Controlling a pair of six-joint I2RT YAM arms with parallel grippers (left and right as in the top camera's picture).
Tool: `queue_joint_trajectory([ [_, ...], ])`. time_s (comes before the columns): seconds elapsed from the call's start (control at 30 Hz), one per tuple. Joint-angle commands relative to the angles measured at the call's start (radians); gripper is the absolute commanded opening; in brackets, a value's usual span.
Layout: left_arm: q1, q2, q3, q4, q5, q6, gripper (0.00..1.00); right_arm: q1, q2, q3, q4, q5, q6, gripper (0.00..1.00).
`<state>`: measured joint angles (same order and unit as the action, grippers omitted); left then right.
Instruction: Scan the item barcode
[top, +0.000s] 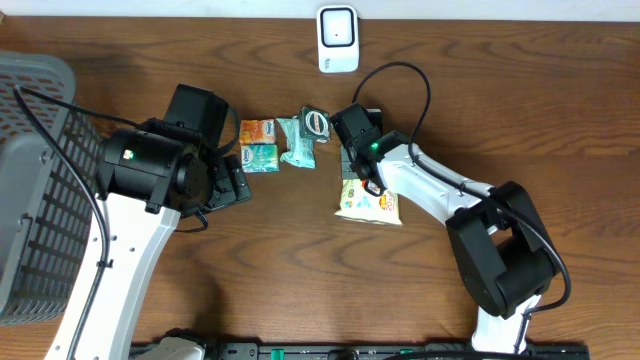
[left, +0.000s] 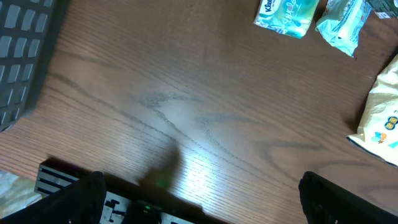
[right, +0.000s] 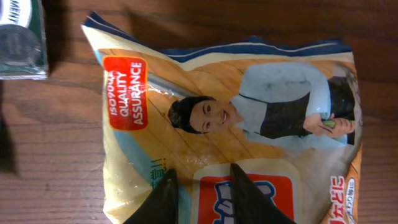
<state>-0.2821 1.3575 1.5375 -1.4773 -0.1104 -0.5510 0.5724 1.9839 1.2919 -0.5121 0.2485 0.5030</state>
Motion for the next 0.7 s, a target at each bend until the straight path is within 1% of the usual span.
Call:
queue_joint_trajectory([
  [0.0,0.004,-0.005,-0.001,-0.003,-0.003,-0.012,0.97,-0.015,-0.004,0.008,-0.021,0.012,-0.014,0.26],
  [0.03,0.004,-0.005,-0.001,-0.003,-0.003,-0.012,0.98,-0.017,-0.022,0.019,-0.034,0.012,-0.024,0.28],
  [0.07,0.004,-0.005,-0.001,-0.003,-0.003,-0.012,0.97,-0.02,-0.043,0.03,-0.051,0.012,-0.034,0.32],
  [0.1,0.004,-0.005,-0.001,-0.003,-0.003,-0.012,0.98,-0.024,-0.072,0.042,-0.07,0.011,-0.05,0.37],
  [0.13,0.004,-0.005,-0.001,-0.003,-0.003,-0.012,0.97,-0.027,-0.1,0.051,-0.089,0.012,-0.061,0.45],
  [0.23,0.004,-0.005,-0.001,-0.003,-0.003,-0.012,0.98,-0.036,-0.188,0.06,-0.137,0.012,-0.097,0.59],
  [0.37,0.004,-0.005,-0.001,-0.003,-0.003,-0.012,0.98,-0.061,-0.282,0.06,-0.239,0.012,-0.097,0.77],
  [0.5,0.004,-0.005,-0.001,-0.003,-0.003,-0.012,0.97,-0.078,-0.29,0.054,-0.334,0.012,-0.097,0.85],
  [0.67,0.004,-0.005,-0.001,-0.003,-0.003,-0.012,0.98,-0.112,-0.25,0.003,-0.323,-0.002,-0.097,0.96],
])
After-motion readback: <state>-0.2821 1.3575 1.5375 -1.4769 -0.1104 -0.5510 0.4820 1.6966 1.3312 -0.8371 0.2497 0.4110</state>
